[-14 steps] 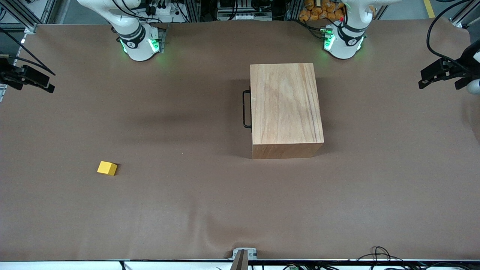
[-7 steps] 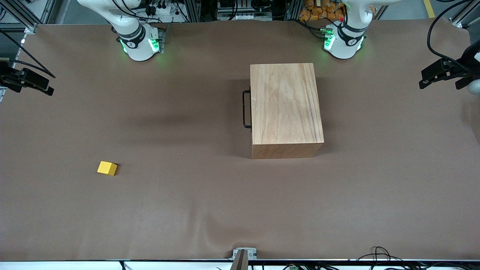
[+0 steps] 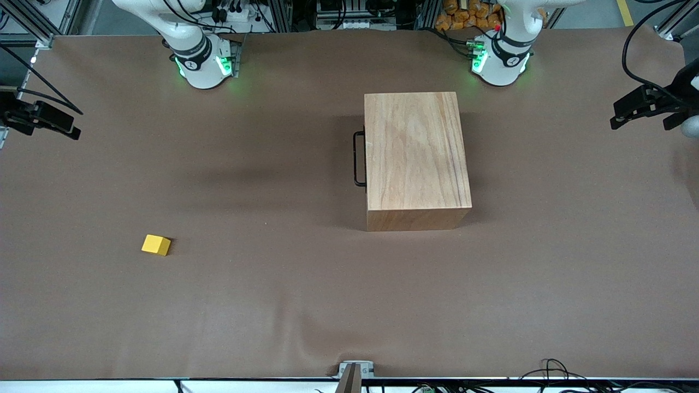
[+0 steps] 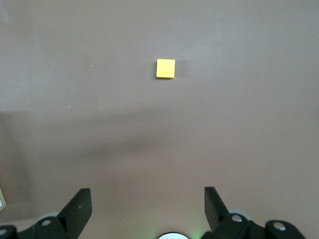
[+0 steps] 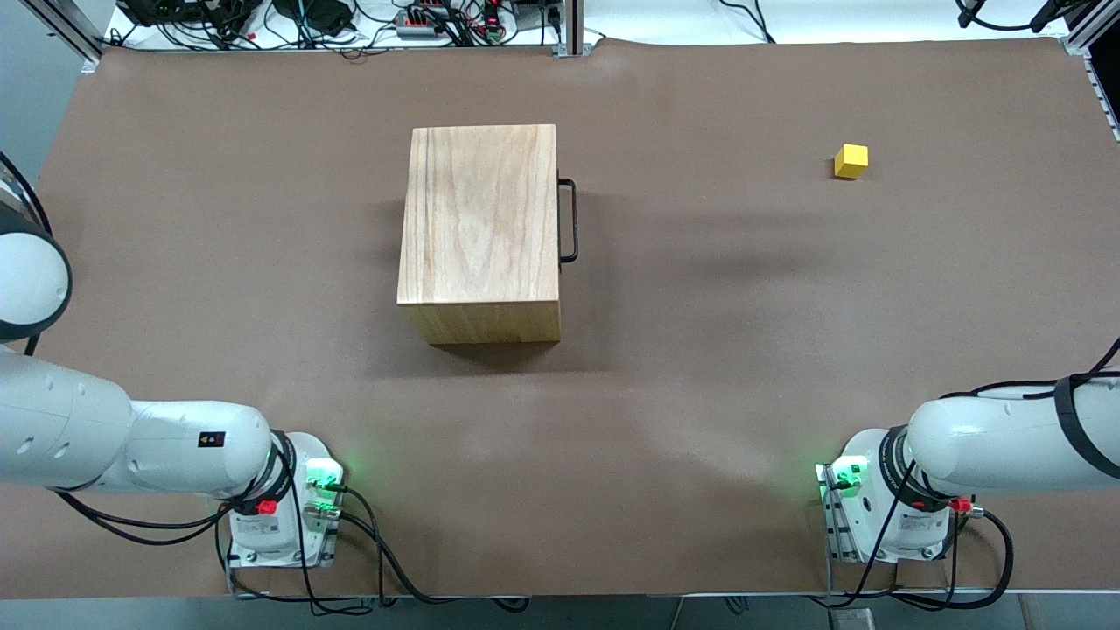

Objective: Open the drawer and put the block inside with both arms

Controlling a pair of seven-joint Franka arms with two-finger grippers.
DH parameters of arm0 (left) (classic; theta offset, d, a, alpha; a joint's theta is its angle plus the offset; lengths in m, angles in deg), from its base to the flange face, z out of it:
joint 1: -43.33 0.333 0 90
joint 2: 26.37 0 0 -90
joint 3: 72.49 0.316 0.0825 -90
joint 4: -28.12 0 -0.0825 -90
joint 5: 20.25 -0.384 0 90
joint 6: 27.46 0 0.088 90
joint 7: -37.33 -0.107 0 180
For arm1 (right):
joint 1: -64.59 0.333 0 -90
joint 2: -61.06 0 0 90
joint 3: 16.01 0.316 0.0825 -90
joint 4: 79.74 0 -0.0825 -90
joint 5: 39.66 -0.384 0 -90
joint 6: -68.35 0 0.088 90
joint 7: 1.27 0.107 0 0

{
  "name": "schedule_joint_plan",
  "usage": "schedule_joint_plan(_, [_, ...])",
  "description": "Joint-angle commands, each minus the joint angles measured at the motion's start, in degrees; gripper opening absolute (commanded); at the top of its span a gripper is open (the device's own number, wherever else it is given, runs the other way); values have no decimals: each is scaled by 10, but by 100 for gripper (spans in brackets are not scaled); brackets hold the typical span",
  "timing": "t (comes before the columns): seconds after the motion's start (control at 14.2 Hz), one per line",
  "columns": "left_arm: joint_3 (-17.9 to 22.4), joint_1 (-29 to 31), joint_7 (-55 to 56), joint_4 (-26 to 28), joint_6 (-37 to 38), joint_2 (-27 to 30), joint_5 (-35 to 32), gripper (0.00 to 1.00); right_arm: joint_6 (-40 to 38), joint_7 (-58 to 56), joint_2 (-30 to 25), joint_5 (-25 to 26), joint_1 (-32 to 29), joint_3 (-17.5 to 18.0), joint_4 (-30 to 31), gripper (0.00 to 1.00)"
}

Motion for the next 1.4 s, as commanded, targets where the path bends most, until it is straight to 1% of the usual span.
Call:
schedule_joint_plan(0.0, [-2,1,-10,-16,2,-8,8,100,-7,6,1,0,-2,5,-10,100])
schedule_joint_plan(0.21, [-9,-14,-3,-16,2,-17,24,100,-7,6,2,0,-3,5,-10,100])
schedule_joint_plan(0.42, [-21,-50,53,-31,2,-37,36,100,-6,6,1,0,-2,6,-10,100])
schedule_joint_plan(0.7, [-21,-133,119,-51,-4,-77,39,100,-6,6,2,-1,-1,6,-10,100])
schedule_joint_plan(0.84, [-22,-164,171,-52,-22,-88,40,100,-6,6,1,-1,-2,6,-10,100])
schedule_joint_plan(1.12, [-22,-218,243,-53,-63,-116,54,100,-6,6,1,-1,-2,6,-10,100])
schedule_joint_plan(1.33, [-21,-254,284,-70,-84,-144,59,100,-6,6,1,-1,-2,6,-10,100])
